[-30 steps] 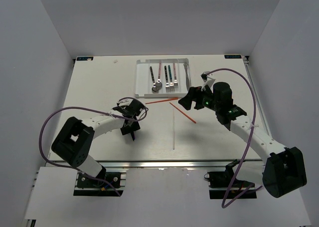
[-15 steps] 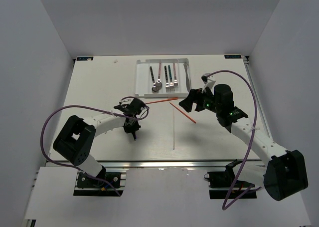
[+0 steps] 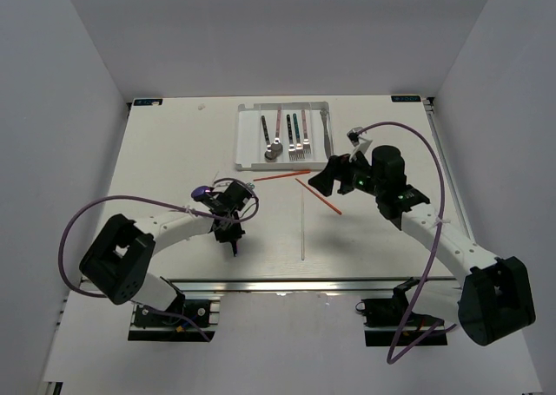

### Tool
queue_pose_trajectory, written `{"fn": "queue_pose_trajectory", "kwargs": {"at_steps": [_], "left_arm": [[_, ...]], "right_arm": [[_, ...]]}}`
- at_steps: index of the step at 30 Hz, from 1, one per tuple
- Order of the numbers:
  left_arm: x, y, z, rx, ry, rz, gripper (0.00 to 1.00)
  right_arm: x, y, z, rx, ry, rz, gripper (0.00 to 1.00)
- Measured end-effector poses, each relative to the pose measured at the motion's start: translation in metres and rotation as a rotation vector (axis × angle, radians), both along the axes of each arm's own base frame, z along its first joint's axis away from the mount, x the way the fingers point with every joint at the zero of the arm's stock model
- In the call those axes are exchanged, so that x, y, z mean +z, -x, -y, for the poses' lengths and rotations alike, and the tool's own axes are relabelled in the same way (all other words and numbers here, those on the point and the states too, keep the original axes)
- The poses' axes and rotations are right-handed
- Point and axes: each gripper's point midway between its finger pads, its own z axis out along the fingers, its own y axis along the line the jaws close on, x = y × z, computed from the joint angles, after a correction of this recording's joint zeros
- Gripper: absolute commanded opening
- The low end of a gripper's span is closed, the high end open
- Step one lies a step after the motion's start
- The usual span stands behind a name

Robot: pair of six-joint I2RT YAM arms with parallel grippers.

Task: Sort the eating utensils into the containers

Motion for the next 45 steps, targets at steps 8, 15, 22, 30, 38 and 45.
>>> {"fn": "queue_pose_trajectory", "kwargs": {"at_steps": [8, 15, 22, 30, 38, 45], "left_arm": [[0.017, 0.036, 0.005, -0.044, 0.056, -0.028, 0.0], [0.019, 0.039, 0.006, -0.051, 0.054, -0.024, 0.3], [0.007, 0.044, -0.01, -0.093, -0.06, -0.08, 0.52], [0.028, 0.02, 0.006, -0.175, -0.067, -0.033, 0.58], [0.006, 0.025, 0.0, -0.233, -0.132, -0.108, 0.55], [-0.003, 0.019, 0.011, -0.276, -0.117, -0.118, 0.39]], "right_arm": [[-0.018, 0.0, -0.015, 0.046, -0.045, -0.096, 0.86], [-0.039, 0.009, -0.032, 0.09, -0.054, -0.186, 0.86], [-0.039, 0.014, -0.039, 0.108, -0.056, -0.19, 0.86], [-0.041, 0.014, -0.039, 0.106, -0.051, -0.194, 0.86], [-0.044, 0.013, -0.038, 0.107, -0.039, -0.19, 0.86], [-0.046, 0.013, -0.037, 0.108, -0.028, -0.187, 0.86]]}}
